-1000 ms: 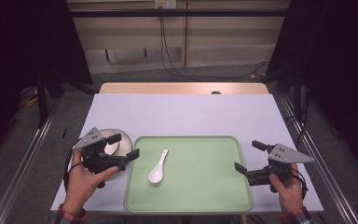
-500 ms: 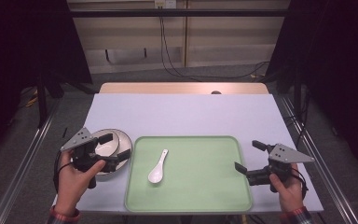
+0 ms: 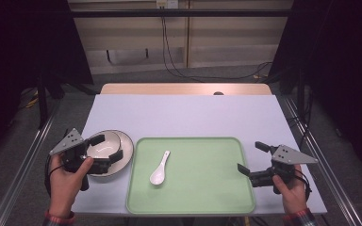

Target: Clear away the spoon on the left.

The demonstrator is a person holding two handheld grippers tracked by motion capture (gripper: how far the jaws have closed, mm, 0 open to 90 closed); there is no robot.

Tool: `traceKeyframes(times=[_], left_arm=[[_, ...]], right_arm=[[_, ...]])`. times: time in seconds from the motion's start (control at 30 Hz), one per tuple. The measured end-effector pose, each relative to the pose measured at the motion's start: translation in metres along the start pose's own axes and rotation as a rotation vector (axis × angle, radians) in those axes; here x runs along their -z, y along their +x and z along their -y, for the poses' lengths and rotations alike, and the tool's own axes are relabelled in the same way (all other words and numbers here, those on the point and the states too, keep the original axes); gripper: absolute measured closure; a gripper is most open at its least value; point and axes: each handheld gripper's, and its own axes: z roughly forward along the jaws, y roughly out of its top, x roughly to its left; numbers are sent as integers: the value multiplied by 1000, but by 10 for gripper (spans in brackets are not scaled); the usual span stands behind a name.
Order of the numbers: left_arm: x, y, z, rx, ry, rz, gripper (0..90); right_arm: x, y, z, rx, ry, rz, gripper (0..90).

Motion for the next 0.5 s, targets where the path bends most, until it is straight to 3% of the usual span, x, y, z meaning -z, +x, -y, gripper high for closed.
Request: traceKeyframes(times=[0.17, 0.2, 0.3, 0.4, 0.5], left_arm=[[4, 4, 2, 3, 10, -22, 18], [4, 5, 3, 6, 5, -9, 18], [7, 5, 2, 2, 10, -35, 18], [10, 7, 3, -2, -1, -18, 18], [13, 8, 3, -14, -1, -34, 19]], right_arm=[[0, 0, 0, 2, 5, -1, 0], [0, 0, 0, 3, 5, 0, 1], [0, -1, 0, 4, 4, 4, 0], [0, 0, 0, 3, 3, 6, 1], [0, -1, 0, 3, 5, -1, 1]])
